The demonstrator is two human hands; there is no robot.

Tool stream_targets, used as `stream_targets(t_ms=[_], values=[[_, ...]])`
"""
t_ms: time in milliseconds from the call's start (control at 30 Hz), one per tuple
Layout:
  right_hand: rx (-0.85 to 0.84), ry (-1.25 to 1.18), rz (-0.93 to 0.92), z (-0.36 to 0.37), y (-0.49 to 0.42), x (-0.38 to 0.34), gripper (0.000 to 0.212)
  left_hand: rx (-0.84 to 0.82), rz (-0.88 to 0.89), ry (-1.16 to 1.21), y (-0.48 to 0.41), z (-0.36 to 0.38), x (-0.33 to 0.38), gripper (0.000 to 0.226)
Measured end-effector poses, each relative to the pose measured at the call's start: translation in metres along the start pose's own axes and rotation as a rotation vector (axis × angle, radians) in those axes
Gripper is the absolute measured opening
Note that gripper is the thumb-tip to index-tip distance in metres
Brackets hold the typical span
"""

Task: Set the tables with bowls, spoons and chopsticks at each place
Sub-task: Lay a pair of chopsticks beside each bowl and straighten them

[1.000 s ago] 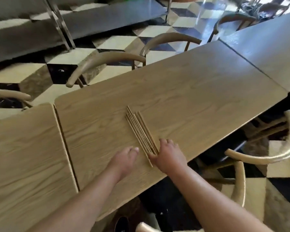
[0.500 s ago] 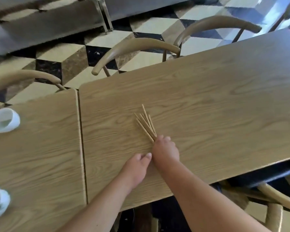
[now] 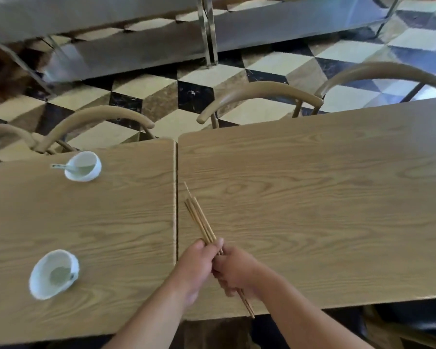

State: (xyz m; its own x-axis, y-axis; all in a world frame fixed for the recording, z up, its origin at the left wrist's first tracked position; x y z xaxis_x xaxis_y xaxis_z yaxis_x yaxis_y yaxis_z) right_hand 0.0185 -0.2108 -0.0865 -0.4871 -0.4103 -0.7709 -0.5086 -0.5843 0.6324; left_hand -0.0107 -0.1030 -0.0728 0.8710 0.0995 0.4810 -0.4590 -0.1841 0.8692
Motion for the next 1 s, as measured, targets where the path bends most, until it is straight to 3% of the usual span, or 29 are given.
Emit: stream_targets(t_ms=[67, 167, 333, 567, 667, 867, 1000], values=[[-0.092, -0.182, -0.025, 0.036, -0.005, -0.016, 0.007, -0.011, 0.001, 0.094, 0.011, -0.040, -0.005, 0.036], [-0.149, -0.251, -0.078, 0.102, -0.016, -0.048, 0.009, -0.014, 0.051, 0.175, 0.029, -0.114, -0.014, 0.037], [-0.043, -0.263, -0.180, 0.231, -0.035, -0.096, 0.032, -0.067, 0.137, 0.242, 0.051, -0.239, -0.034, 0.051], [0.057, -0.304, -0.178, 0.380, -0.044, -0.149, 0.030, -0.135, 0.124, 0.256, 0.080, -0.383, -0.061, 0.044], [0.101, -0.229, -0.170, 0.406, -0.049, -0.158, 0.039, -0.138, 0.128, 0.264, 0.084, -0.412, -0.069, 0.042], [0.260, 0.110, -0.163, 0.411, -0.063, -0.148, 0.035, -0.032, 0.154, 0.170, 0.077, -0.435, -0.075, 0.037], [0.431, -0.009, -0.122, 0.395, -0.071, -0.129, 0.030, -0.002, 0.115, 0.173, 0.068, -0.441, -0.077, 0.032]])
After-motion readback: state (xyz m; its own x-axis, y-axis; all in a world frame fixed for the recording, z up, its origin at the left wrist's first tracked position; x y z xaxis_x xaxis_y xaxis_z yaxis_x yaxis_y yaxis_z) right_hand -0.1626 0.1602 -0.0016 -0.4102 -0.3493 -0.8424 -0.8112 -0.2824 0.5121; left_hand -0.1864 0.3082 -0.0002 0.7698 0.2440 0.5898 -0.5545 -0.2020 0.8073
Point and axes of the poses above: each hand's wrist, its own y-axis away from the middle knuckle, its own z-axis out of the palm, x = y × z, the point moved 5 cm from there along -y, towards the middle knuckle, and after that the axes turned 11 degrees about -z, right-handed, at the moved point
